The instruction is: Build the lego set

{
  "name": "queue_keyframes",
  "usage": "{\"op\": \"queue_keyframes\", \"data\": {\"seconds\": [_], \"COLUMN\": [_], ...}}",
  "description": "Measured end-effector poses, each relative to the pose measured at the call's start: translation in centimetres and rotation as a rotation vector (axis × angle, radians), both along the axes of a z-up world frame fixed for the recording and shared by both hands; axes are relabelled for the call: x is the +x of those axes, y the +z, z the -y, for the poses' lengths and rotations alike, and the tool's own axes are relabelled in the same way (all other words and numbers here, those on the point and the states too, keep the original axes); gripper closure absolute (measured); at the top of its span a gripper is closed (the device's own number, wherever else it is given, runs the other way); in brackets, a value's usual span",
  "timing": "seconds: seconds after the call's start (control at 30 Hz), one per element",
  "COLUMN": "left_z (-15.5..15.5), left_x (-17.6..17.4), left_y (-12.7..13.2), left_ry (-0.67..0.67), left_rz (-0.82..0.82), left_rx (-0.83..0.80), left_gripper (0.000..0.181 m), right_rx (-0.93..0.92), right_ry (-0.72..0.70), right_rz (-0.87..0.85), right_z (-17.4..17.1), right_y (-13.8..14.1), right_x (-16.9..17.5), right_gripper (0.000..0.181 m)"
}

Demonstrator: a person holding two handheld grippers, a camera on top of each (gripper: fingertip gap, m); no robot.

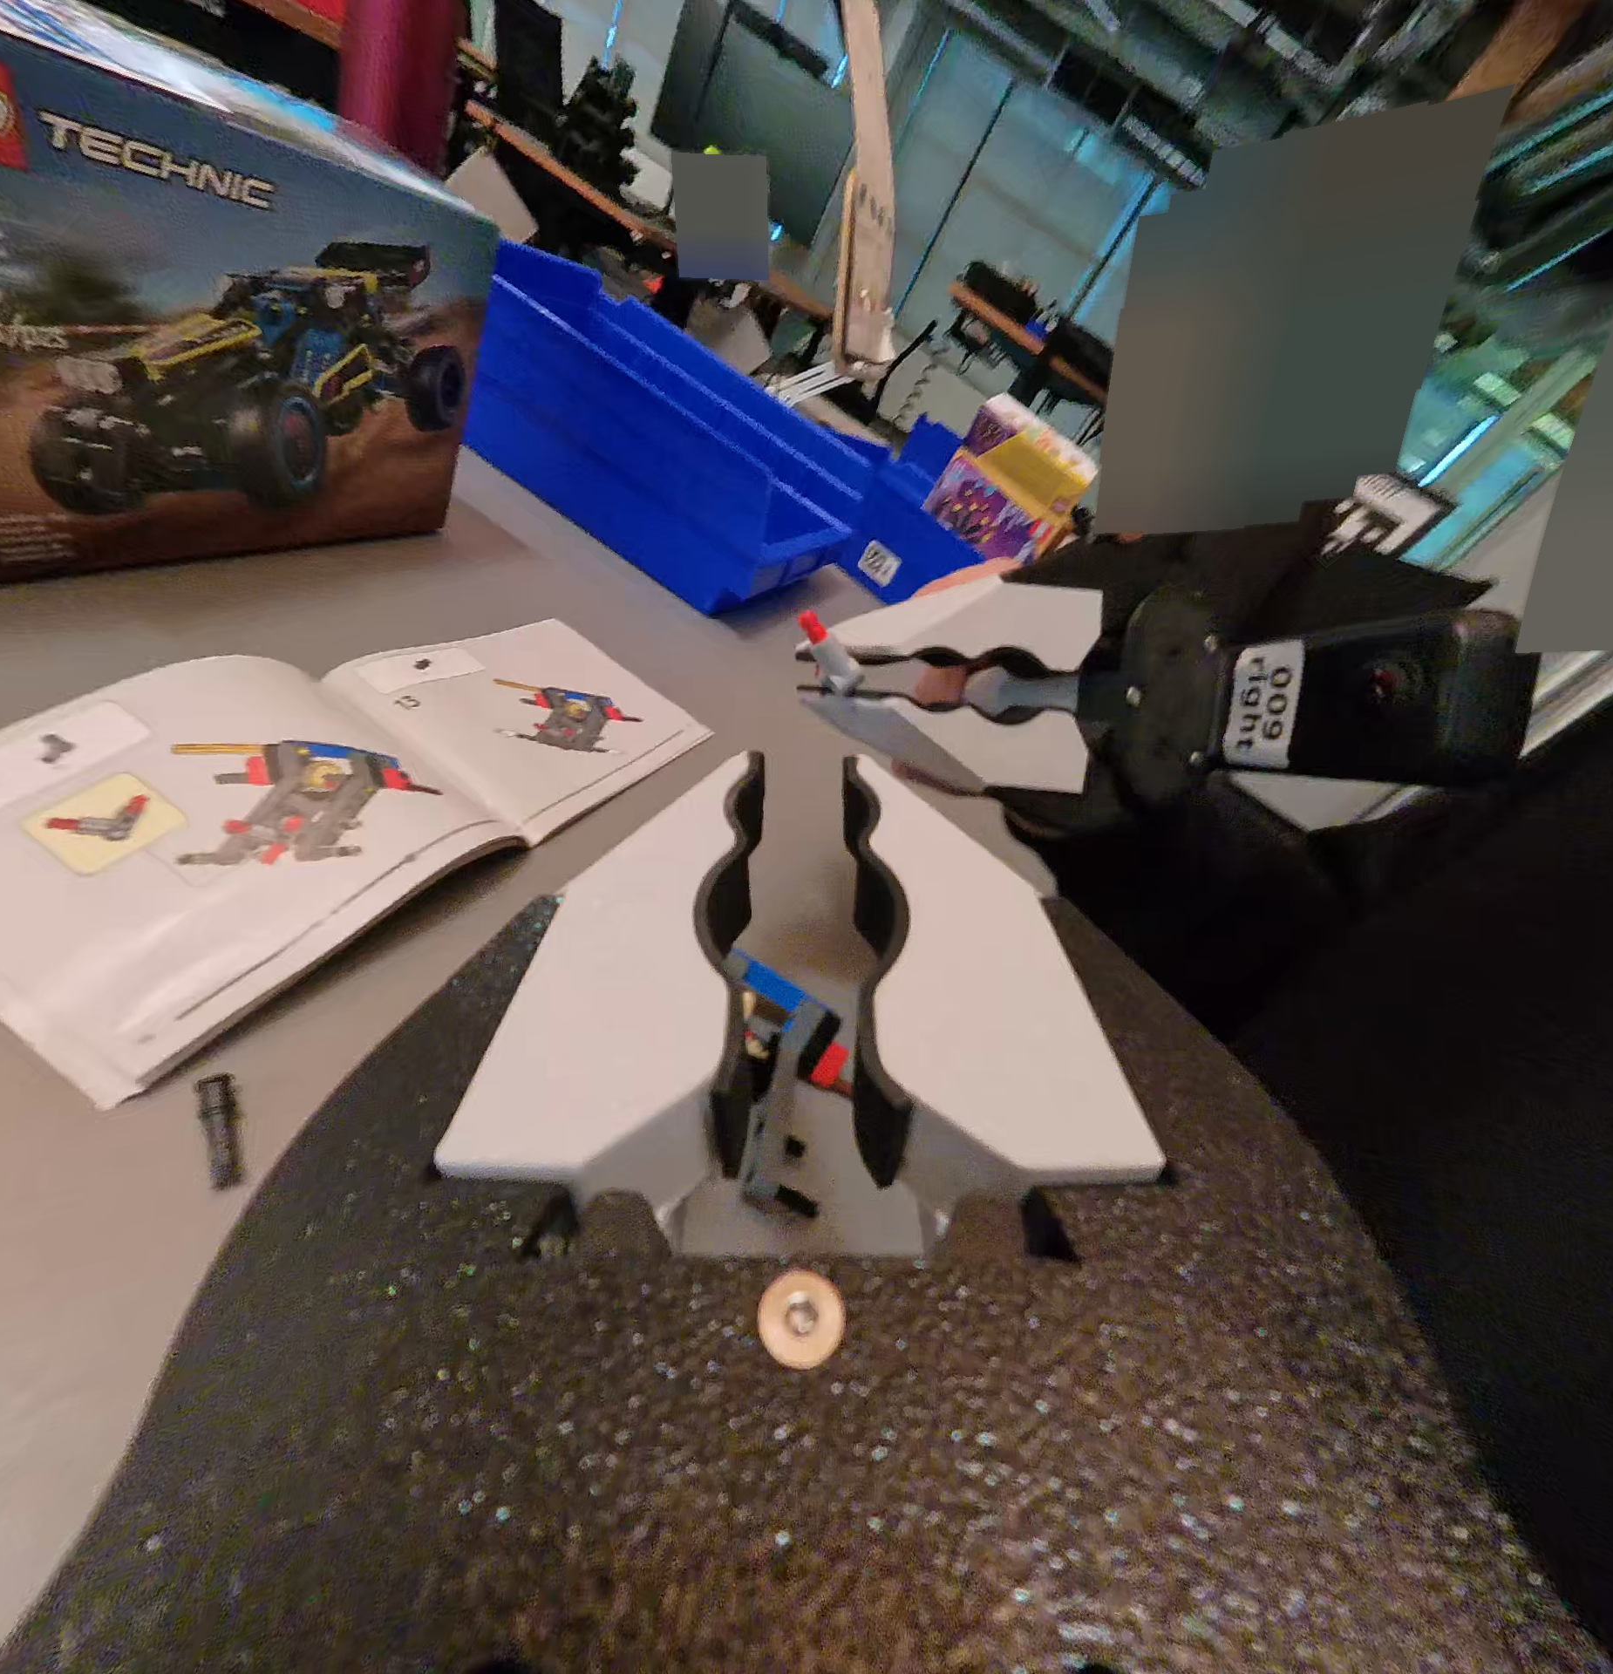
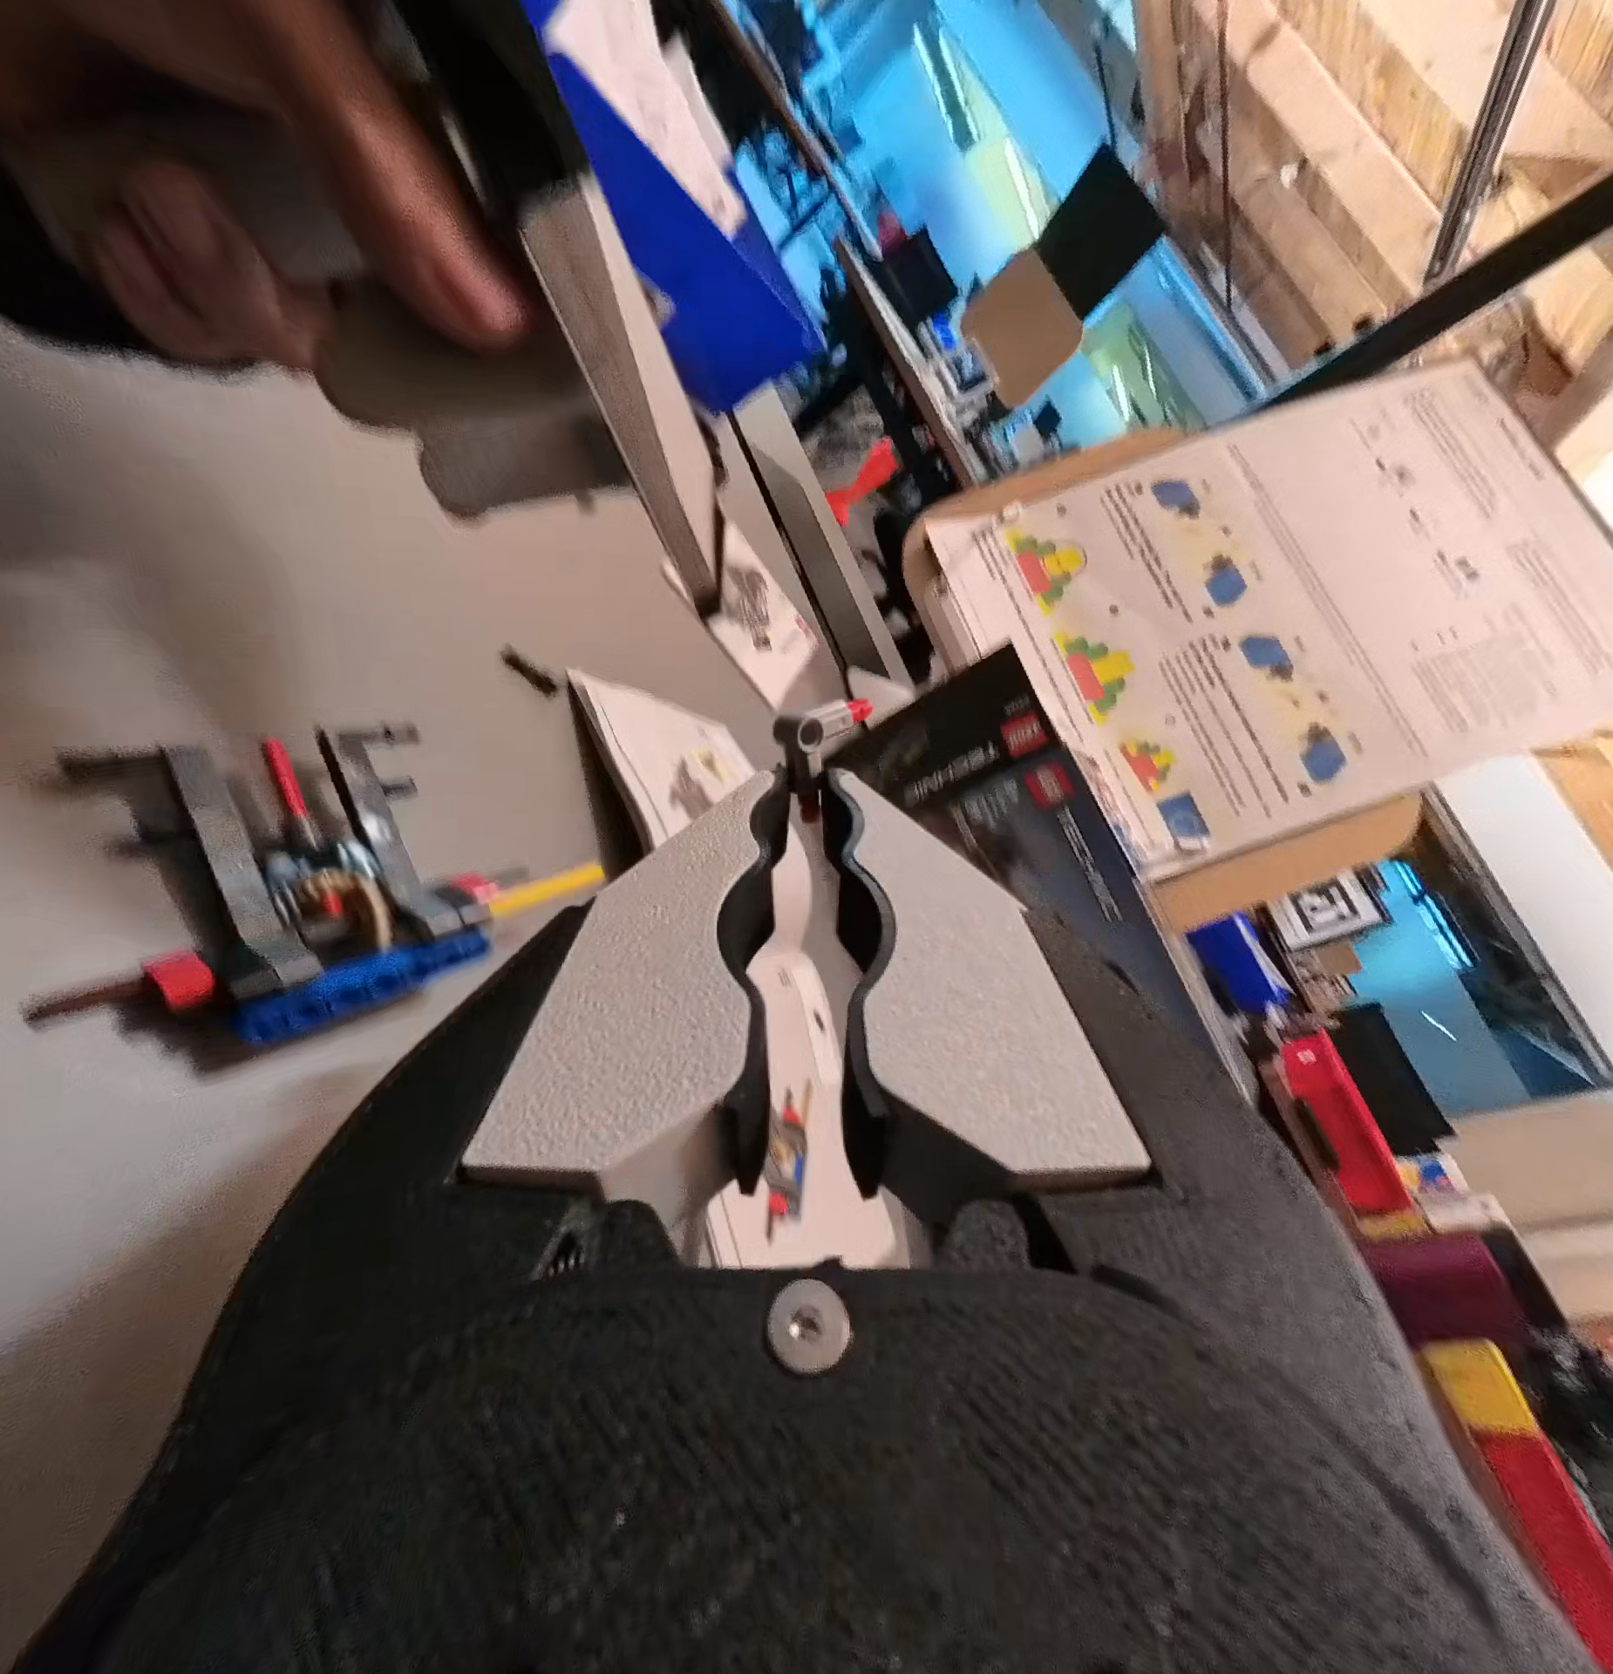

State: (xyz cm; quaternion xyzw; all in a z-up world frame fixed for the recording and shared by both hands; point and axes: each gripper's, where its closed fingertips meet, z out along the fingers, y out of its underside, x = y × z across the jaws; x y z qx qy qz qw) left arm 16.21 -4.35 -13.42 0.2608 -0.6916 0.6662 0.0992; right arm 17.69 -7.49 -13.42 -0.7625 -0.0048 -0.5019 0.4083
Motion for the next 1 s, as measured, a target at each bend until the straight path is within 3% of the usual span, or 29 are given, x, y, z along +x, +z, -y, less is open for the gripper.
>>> {"op": "queue_keyframes", "data": {"seconds": [0.2,0.5,0.7,1.0], "left_z": [-2.1,-5.1,-5.5,-5.6], "left_x": [1.7,2.4,2.3,2.6], "left_y": [-2.5,-5.7,-6.3,-6.5], "left_ry": [0.108,0.252,0.284,0.265], "left_rz": [0.130,0.105,0.093,0.098], "left_rx": [0.212,0.323,0.321,0.329], "left_gripper": [0.168,0.171,0.172,0.172], "right_rx": [-0.260,-0.344,-0.278,-0.136], "right_ry": [-0.161,0.046,0.131,0.140], "right_rz": [-0.198,-0.483,-0.559,-0.713], "right_z": [7.3,6.6,5.8,5.4], "right_y": [-6.6,-11.7,-11.9,-11.9], "right_x": [1.9,-0.8,-1.7,-1.9], "right_gripper": [0.176,0.176,0.176,0.167]}}
